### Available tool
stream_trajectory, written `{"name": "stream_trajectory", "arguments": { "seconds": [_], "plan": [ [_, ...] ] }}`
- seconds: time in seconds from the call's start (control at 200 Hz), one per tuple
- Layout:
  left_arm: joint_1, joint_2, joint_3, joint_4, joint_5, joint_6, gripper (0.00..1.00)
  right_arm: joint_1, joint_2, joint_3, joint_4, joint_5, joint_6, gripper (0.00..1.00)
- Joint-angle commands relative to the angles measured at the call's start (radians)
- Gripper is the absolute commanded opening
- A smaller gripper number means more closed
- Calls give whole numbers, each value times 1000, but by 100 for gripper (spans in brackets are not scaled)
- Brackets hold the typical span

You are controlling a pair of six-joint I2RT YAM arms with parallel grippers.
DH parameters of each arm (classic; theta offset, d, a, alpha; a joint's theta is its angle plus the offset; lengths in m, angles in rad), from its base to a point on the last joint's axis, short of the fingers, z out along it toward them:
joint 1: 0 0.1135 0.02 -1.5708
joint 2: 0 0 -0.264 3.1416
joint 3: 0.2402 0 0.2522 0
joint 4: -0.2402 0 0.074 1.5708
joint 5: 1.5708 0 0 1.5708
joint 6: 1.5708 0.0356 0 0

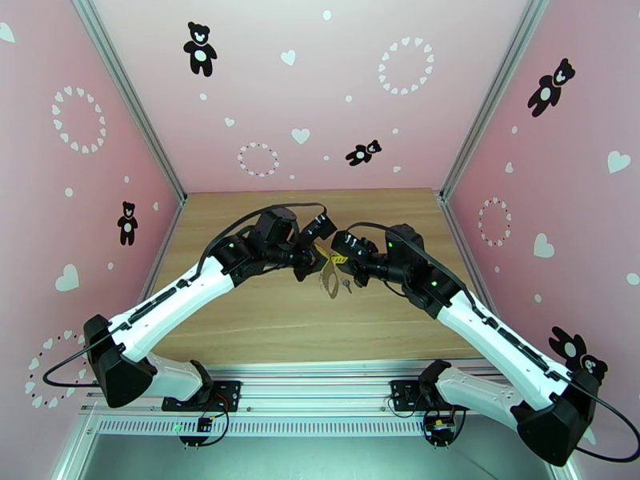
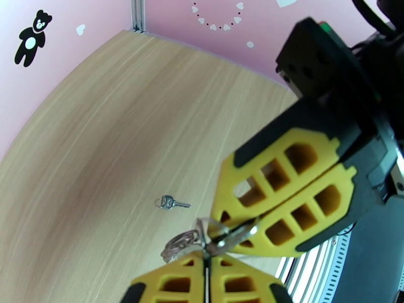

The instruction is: Remove the keys from the keyring

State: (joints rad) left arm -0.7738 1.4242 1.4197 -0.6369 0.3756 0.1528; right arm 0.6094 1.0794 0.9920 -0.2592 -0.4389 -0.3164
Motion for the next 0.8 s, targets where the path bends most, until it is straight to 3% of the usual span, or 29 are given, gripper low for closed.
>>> {"name": "stream_trajectory", "arguments": {
  "seconds": [0.0,0.095,0.38,0.631,0.796],
  "plan": [
    [5,-33,34,12,53,-26,13,4,14,55,-49,-3,-1,3],
    [5,-77,-10,54,69,-37,23,4,18,83,-99,-9,5,4],
    [7,-158,-120,138,-1,-83,28,4,8,142,-211,31,56,4],
    [7,-260,-421,539,-71,-153,33,4,15,183,-290,34,91,3],
    [5,-269,-576,839,15,-128,37,-1,27,206,-313,31,143,1]
  ]
}}
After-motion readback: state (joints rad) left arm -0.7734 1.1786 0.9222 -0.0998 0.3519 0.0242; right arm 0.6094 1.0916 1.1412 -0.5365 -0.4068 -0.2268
